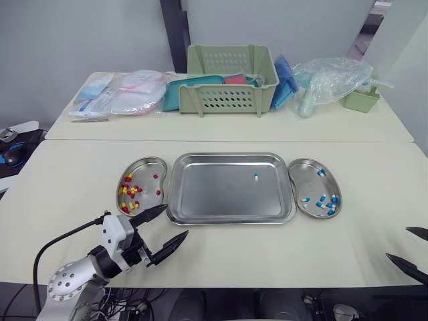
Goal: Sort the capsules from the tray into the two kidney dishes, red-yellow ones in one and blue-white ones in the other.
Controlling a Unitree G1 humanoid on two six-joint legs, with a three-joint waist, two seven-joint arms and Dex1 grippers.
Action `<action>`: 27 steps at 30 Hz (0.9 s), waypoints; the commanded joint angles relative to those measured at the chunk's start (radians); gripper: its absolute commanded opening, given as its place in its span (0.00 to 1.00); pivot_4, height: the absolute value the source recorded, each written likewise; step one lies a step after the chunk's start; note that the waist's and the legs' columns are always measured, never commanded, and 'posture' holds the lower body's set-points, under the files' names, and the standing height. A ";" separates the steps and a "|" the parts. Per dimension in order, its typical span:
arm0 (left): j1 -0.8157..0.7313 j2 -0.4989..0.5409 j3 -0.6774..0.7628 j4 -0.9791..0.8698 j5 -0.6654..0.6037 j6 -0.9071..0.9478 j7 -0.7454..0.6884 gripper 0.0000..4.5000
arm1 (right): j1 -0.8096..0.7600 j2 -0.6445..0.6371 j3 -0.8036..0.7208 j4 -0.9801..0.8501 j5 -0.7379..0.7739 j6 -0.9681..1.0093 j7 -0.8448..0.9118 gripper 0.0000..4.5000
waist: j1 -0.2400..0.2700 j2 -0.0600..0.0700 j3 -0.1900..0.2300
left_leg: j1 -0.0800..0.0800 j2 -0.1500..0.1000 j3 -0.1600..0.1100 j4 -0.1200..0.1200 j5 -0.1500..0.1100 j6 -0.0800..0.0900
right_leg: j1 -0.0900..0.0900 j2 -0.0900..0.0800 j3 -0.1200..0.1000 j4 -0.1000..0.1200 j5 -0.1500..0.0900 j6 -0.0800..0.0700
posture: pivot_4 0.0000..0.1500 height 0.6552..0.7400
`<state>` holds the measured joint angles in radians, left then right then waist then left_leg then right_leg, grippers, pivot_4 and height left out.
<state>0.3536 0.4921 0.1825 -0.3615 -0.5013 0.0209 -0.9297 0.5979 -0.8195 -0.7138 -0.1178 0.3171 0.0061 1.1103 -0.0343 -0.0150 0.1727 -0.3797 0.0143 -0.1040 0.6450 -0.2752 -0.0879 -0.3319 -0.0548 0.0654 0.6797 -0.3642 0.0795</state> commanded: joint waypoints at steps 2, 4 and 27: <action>-0.007 -0.023 -0.034 0.020 0.019 -0.036 0.002 1.00 | 0.013 0.005 -0.042 -0.041 0.017 -0.002 -0.013 0.99 | 0.002 0.000 0.000 | 0.000 0.000 0.000 0.000 0.000 0.000 | 0.000 0.000 0.000 0.000 0.000 0.000 | 1.00 1.00; -0.014 -0.033 -0.044 0.038 0.030 -0.054 0.002 1.00 | 0.014 0.009 -0.047 -0.044 0.018 0.001 -0.019 0.99 | 0.003 0.001 0.000 | 0.000 0.000 0.000 0.000 0.000 0.000 | 0.000 0.000 0.000 0.000 0.000 0.000 | 1.00 1.00; -0.074 -0.069 -0.110 0.082 0.069 -0.100 0.052 1.00 | -0.505 0.009 0.415 -0.601 0.215 0.639 -0.463 0.99 | 0.003 0.003 -0.003 | -0.002 0.000 -0.003 0.001 0.000 0.000 | -0.001 0.000 -0.002 0.000 0.000 0.000 | 1.00 1.00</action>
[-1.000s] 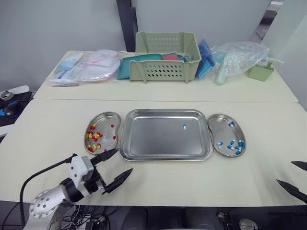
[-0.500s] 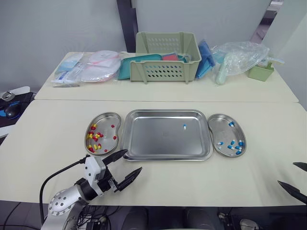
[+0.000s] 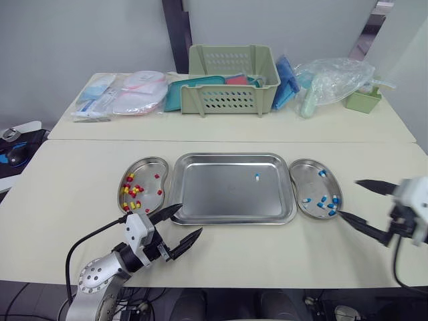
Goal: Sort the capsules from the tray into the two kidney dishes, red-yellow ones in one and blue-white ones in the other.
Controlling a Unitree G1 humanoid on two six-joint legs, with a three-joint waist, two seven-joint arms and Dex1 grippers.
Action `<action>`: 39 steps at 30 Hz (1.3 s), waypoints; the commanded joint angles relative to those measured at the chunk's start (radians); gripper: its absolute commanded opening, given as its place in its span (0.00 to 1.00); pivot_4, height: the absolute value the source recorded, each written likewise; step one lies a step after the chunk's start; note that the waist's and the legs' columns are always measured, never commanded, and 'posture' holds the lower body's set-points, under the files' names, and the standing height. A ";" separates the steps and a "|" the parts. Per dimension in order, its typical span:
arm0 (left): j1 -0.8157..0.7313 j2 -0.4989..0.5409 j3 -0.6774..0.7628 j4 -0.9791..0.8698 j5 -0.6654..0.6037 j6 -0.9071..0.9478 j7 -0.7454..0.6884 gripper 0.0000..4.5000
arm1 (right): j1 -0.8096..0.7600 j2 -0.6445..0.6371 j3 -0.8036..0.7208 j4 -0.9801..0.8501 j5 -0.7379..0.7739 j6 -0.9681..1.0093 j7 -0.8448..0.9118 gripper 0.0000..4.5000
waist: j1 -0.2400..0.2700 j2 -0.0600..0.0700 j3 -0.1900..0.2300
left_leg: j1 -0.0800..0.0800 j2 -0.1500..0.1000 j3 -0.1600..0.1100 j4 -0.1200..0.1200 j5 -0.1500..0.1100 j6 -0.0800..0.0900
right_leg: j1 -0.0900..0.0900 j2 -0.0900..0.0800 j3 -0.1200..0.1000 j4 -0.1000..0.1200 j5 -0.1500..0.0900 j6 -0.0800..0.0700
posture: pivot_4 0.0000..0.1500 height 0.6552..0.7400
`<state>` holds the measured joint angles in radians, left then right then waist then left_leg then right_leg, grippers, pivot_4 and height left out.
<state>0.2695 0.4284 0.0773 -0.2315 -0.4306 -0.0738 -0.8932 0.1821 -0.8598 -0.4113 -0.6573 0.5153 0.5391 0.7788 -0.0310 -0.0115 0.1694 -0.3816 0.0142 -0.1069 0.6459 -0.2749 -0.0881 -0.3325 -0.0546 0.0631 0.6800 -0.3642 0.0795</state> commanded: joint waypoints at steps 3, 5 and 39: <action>0.016 -0.006 -0.019 -0.065 -0.002 -0.002 0.023 1.00 | -0.191 0.131 0.272 -0.060 -0.029 0.174 -0.225 0.95 | 0.006 -0.001 0.000 | -0.001 0.000 -0.001 0.000 0.000 0.000 | 0.000 0.000 0.000 0.000 0.000 0.000 | 1.00 1.00; 0.013 -0.007 -0.024 -0.071 -0.001 0.003 0.031 1.00 | -0.255 0.188 0.360 -0.031 -0.070 0.200 -0.290 0.84 | 0.003 -0.002 0.000 | -0.001 0.000 -0.001 0.000 0.000 0.000 | -0.001 0.000 -0.001 0.000 0.000 0.000 | 1.00 1.00; -0.021 0.008 -0.042 -0.124 -0.008 0.074 0.073 1.00 | -0.596 0.647 0.640 0.471 -0.431 0.380 -0.574 0.20 | -0.014 -0.001 0.000 | -0.001 0.000 -0.001 -0.001 0.000 0.000 | -0.004 0.000 0.000 0.002 0.000 0.000 | 1.00 1.00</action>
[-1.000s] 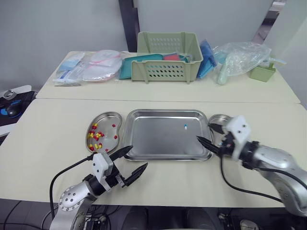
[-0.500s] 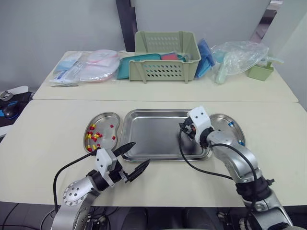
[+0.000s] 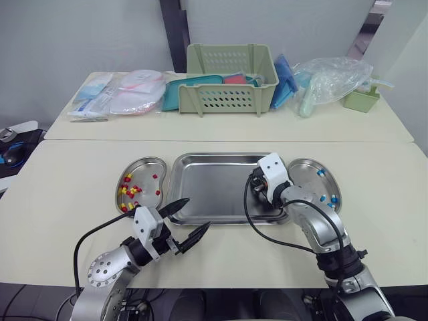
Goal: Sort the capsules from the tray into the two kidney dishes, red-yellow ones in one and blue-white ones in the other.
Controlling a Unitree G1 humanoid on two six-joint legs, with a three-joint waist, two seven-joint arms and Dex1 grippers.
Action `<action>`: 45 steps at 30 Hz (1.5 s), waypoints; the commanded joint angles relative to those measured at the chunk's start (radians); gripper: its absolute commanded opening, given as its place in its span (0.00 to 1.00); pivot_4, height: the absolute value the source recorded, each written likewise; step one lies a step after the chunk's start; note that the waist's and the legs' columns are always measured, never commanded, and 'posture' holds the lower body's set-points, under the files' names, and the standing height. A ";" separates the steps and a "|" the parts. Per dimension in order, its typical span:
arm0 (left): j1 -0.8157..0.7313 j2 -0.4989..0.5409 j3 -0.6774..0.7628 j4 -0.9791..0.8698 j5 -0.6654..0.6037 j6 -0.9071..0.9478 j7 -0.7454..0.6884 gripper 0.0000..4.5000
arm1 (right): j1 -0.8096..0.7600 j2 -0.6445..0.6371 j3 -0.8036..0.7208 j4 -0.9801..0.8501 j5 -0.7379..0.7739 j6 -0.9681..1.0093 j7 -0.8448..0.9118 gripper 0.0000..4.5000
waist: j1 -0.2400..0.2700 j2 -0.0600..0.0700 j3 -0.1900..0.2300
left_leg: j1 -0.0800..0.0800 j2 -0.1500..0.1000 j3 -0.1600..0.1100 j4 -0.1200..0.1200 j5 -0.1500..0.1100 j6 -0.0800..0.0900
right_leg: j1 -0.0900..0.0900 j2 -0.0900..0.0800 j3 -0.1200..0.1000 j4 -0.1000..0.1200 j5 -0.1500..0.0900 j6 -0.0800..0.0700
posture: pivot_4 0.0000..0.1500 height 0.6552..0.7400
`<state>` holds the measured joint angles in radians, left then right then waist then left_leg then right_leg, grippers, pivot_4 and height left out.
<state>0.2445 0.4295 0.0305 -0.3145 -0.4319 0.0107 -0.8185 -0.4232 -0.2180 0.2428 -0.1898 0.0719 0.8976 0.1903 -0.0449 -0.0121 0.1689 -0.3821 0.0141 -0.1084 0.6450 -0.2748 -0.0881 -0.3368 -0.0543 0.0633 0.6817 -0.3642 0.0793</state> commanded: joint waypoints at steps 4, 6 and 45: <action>0.005 0.008 0.005 -0.040 -0.006 -0.010 -0.002 1.00 | -0.009 -0.010 0.002 -0.004 0.001 0.000 0.051 0.00 | -0.003 0.000 0.000 | 0.000 0.000 0.000 0.000 0.000 0.000 | 0.000 0.000 0.000 0.000 0.000 0.000 | 1.00 1.00; 0.007 0.009 0.006 -0.040 -0.006 -0.011 -0.003 1.00 | -0.014 -0.015 0.001 -0.016 0.000 -0.007 0.065 0.00 | -0.005 0.000 0.000 | 0.000 0.000 0.000 0.000 0.000 0.000 | 0.000 0.000 0.000 0.000 0.000 0.000 | 1.00 1.00; -0.102 0.058 -0.097 0.105 -0.016 -0.202 -0.292 1.00 | 0.356 -0.361 -0.537 -0.471 0.229 0.121 0.244 0.75 | 0.012 0.001 0.001 | -0.001 0.000 0.001 0.000 0.000 0.000 | 0.000 0.000 0.000 -0.001 0.000 0.000 | 1.00 1.00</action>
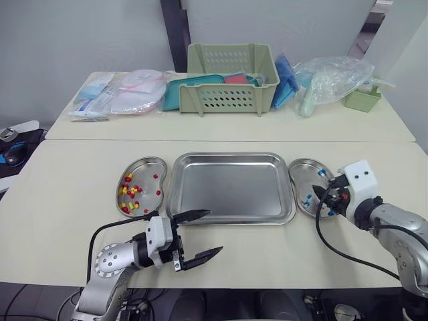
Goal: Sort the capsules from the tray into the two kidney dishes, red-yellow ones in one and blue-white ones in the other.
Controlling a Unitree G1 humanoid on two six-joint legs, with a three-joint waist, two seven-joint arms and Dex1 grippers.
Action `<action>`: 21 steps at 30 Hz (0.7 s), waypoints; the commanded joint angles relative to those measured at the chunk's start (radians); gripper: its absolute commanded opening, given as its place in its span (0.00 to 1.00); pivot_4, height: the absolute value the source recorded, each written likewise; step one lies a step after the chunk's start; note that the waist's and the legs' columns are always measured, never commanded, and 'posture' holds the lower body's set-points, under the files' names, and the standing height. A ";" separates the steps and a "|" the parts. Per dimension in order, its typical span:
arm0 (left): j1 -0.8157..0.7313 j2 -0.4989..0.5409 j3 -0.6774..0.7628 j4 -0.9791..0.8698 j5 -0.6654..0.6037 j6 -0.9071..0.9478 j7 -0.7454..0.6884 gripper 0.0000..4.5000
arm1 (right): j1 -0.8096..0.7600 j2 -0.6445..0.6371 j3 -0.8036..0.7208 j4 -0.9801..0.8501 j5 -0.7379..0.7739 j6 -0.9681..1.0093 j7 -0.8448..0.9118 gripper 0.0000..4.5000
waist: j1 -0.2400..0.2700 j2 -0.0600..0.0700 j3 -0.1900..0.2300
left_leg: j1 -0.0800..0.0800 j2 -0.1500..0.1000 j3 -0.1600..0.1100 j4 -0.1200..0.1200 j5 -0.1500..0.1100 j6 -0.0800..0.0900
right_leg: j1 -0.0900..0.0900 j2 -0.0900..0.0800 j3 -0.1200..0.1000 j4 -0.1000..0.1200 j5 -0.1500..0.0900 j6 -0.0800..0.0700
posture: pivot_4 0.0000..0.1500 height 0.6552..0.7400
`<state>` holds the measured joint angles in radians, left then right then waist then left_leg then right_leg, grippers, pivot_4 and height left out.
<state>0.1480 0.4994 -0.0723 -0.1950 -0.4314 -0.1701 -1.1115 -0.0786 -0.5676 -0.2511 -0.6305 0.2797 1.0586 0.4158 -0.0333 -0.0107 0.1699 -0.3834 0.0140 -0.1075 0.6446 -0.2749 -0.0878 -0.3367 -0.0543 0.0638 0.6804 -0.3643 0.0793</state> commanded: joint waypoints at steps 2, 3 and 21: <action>-0.007 -0.013 0.005 -0.017 -0.017 -0.022 0.004 1.00 | 0.021 -0.018 -0.052 -0.028 0.033 -0.058 0.030 0.91 | 0.000 0.000 0.000 | 0.000 0.000 0.000 0.000 0.000 0.000 | 0.000 0.000 0.000 0.000 0.000 0.000 | 1.00 1.00; -0.007 -0.016 0.009 -0.020 -0.019 -0.024 0.010 1.00 | 0.037 -0.031 -0.057 -0.026 0.032 -0.086 0.046 0.99 | 0.000 0.000 0.000 | 0.000 0.000 0.000 0.000 0.000 0.000 | 0.000 0.000 0.000 0.000 0.000 0.000 | 1.00 1.00; -0.006 -0.027 0.038 -0.078 -0.041 0.015 0.092 1.00 | 0.265 -0.204 -0.206 0.178 0.041 -0.678 0.408 1.00 | 0.000 0.000 0.000 | 0.002 0.000 0.000 0.000 0.000 0.000 | 0.003 0.000 0.000 0.000 0.000 0.000 | 1.00 1.00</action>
<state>0.1403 0.4757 -0.0368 -0.2326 -0.4658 -0.1541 -1.0297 0.1869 -0.7573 -0.4164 -0.4461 0.2994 0.4212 0.8062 -0.0329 -0.0110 0.1700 -0.3818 0.0140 -0.1070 0.6448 -0.2750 -0.0878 -0.3341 -0.0544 0.0637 0.6798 -0.3643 0.0794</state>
